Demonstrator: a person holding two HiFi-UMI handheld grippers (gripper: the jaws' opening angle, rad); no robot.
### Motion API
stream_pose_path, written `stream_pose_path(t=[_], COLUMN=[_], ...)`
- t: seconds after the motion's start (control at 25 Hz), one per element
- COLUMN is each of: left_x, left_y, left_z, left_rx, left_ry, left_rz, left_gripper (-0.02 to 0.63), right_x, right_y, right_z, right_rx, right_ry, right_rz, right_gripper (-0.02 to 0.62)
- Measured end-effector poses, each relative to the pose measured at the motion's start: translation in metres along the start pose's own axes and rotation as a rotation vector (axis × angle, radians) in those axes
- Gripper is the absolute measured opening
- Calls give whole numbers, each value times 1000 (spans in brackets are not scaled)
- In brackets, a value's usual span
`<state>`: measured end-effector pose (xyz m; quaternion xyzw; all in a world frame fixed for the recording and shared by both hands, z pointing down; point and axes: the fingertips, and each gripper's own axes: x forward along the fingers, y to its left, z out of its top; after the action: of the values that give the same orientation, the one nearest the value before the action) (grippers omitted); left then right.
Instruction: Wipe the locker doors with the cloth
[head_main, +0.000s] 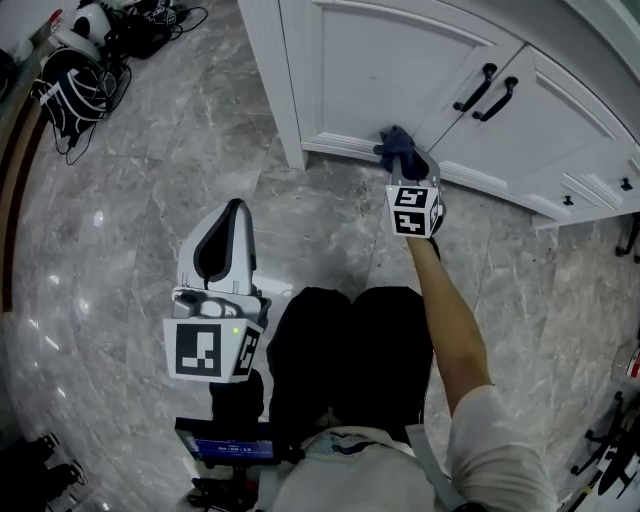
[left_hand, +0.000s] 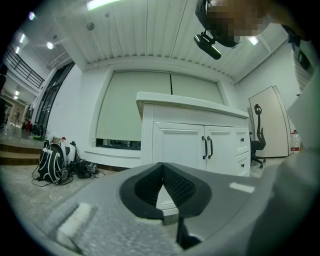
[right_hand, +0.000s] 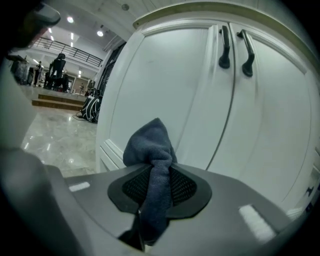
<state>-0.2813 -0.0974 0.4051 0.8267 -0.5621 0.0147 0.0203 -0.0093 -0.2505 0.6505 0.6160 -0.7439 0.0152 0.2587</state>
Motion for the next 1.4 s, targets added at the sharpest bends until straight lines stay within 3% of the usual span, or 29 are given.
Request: stream_pose_path(t=[0.28,0.52,0.72,0.92,1.4], left_x=[17,43,50,57,72], left_y=[-39,-81,-101,-113,-149], left_z=[7,13,8,11,13], left_rx=[4,1,-4,6,6], left_ry=[-3,-18,-2,3,-1], left_rz=[-48,-117,-133,-140,-196], left_gripper=[2,3,2,2,2], right_x=[-91,-166,-169,-152,-196], right_y=[-22,-121,-183,-194,-312], right_z=[91,178,230,234,170], right_rx=[-55,-61,-59,-93,-135], right_ry=[-248,-392,-445,-406,-270], right_rz=[70,-38,-112,-91,-283], right_gripper=[87,87,87,87,91])
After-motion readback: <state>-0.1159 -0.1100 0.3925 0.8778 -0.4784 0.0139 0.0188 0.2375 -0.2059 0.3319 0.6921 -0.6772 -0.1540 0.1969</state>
